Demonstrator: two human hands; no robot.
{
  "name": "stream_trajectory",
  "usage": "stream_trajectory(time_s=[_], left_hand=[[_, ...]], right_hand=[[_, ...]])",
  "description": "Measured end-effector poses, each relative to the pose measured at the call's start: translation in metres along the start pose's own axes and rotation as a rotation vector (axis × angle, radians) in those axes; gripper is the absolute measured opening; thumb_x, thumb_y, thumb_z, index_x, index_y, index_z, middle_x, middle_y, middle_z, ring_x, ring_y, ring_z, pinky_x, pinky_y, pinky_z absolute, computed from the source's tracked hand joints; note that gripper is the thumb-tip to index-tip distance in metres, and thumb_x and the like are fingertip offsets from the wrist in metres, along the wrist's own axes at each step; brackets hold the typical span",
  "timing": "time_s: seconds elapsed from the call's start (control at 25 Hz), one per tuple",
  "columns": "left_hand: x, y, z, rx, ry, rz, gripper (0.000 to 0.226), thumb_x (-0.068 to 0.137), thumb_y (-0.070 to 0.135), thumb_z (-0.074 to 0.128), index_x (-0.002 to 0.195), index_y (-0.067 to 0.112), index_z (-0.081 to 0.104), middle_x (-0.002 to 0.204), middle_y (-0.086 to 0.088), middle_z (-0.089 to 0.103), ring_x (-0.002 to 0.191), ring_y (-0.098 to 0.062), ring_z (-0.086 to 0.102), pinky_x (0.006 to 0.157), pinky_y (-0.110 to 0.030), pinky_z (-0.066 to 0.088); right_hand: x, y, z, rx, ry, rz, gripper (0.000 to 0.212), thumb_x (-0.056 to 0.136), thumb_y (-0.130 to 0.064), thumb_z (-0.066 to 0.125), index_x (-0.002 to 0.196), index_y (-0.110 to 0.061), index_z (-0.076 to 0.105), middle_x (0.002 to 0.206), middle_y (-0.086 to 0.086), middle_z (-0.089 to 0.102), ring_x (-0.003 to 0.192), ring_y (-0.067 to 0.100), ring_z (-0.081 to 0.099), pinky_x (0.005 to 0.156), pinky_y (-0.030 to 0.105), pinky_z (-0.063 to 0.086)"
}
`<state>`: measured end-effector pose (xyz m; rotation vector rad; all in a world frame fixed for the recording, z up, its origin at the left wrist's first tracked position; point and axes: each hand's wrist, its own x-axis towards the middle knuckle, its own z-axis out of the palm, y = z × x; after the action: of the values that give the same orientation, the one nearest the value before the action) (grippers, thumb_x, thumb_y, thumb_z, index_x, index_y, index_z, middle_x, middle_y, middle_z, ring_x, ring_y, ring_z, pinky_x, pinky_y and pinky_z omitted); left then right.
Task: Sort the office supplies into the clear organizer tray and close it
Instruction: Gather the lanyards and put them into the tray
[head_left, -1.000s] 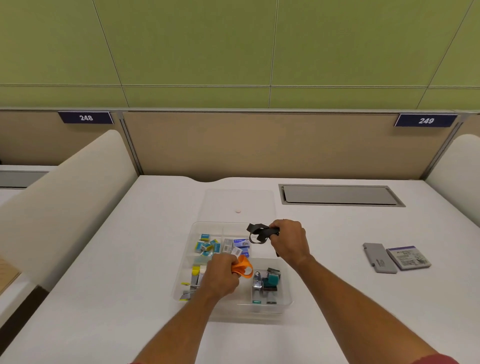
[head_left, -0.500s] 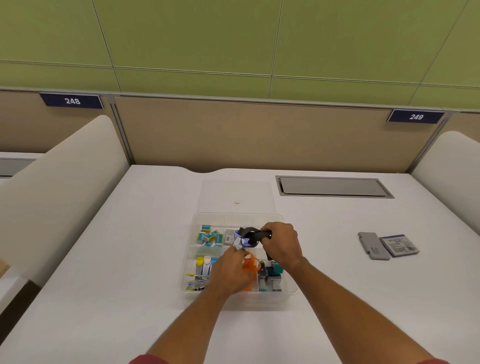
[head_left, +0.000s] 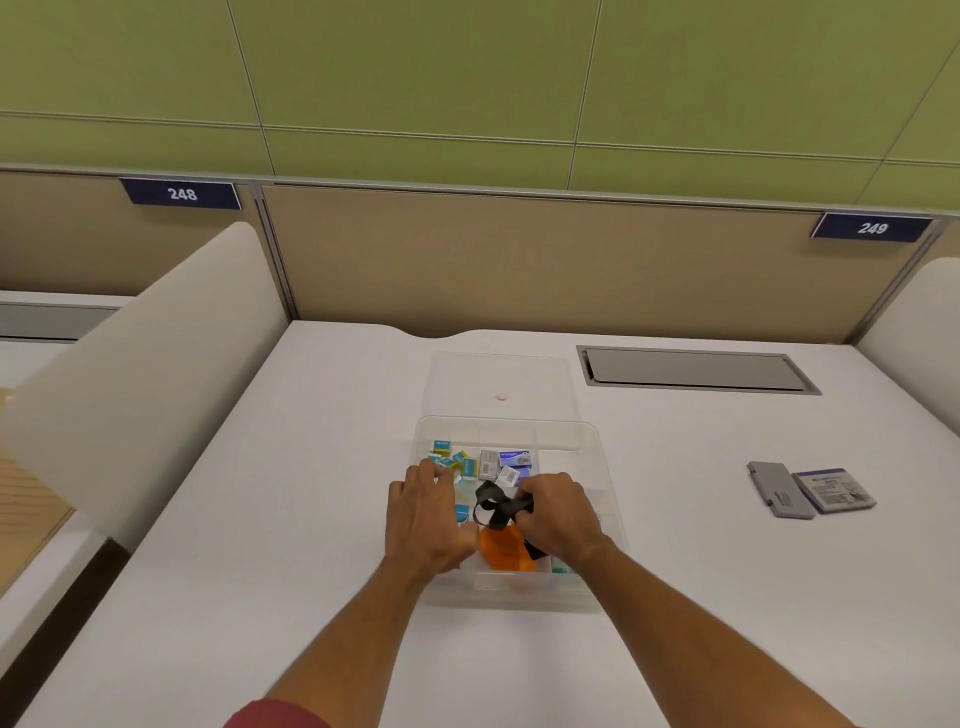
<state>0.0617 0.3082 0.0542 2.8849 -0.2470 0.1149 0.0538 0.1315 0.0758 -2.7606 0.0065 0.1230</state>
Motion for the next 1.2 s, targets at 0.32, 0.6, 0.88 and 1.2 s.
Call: stream_trajectory(time_s=[0.32,0.6,0.88,1.2], left_hand=[[-0.013,-0.015,0.005,-0.049,-0.070,0.024,0.079,0.067,0.051,0.056,0.137,0.019,0.042,0.130,-0.001,0.044,0.117,-0.018,0.041,0.096,-0.030,0.037],[-0.013,-0.018,0.003,-0.036,-0.069,0.083,0.077,0.073,0.051,0.056,0.141,0.018,0.038,0.135,-0.003,0.041,0.122,-0.020,0.039,0.101,-0.033,0.034],[-0.012,-0.015,0.001,-0.067,-0.056,0.087,0.074,0.078,0.047,0.055,0.143,0.018,0.036,0.139,-0.004,0.039,0.126,-0.020,0.037,0.104,-0.033,0.031],[-0.016,-0.018,0.009,-0.049,-0.083,0.097,0.073,0.078,0.045,0.056,0.143,0.017,0.035,0.137,-0.004,0.040,0.125,-0.020,0.038,0.104,-0.032,0.033]], right_hand=[[0.006,-0.009,0.043,-0.238,-0.185,-0.014,0.034,0.090,-0.036,0.062,0.116,-0.013,0.063,0.110,0.011,0.063,0.098,0.023,0.063,0.086,0.033,0.053],[0.001,-0.015,0.020,-0.229,0.022,-0.105,0.046,0.071,-0.054,0.051,0.106,-0.026,0.064,0.108,0.006,0.051,0.103,0.025,0.047,0.076,0.035,0.049],[0.008,-0.016,0.029,-0.107,-0.125,-0.155,0.052,0.086,-0.047,0.055,0.132,-0.022,0.049,0.128,0.005,0.051,0.118,0.024,0.047,0.096,0.038,0.047],[0.013,-0.013,0.045,-0.242,-0.193,-0.199,0.030,0.096,-0.032,0.051,0.114,-0.013,0.066,0.109,0.012,0.062,0.100,0.024,0.058,0.087,0.034,0.049]])
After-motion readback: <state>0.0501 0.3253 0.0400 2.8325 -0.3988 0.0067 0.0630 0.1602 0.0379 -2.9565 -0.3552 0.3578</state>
